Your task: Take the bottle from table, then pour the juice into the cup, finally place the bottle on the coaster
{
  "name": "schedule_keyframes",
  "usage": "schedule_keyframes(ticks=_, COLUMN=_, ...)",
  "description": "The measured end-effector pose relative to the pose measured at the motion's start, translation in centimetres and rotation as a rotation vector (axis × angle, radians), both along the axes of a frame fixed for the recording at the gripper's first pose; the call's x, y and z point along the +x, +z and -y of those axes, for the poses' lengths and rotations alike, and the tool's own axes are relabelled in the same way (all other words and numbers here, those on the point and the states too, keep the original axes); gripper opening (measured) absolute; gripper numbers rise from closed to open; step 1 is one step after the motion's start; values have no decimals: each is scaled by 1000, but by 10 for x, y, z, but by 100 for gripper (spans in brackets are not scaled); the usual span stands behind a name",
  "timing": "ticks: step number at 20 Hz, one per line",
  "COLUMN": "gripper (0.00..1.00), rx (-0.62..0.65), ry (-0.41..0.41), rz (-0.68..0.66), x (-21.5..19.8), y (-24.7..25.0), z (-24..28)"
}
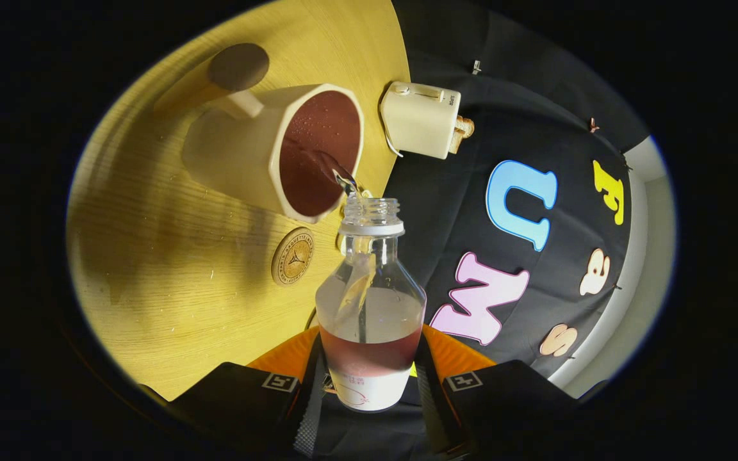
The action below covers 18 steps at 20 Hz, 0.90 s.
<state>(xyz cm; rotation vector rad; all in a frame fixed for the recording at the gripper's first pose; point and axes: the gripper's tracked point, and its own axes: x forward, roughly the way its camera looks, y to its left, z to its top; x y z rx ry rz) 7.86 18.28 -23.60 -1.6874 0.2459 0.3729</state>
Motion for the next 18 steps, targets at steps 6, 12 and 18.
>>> schedule_keyframes(ticks=6, gripper=68, rx=-20, ry=28, rz=19, x=9, y=6, z=-2)
schedule_keyframes(ticks=12, gripper=68, rx=-55, ry=51, rz=35, x=11, y=8, z=-3)
schedule_keyframes(ticks=18, gripper=68, rx=-77, ry=72, rz=47, x=13, y=11, z=-4)
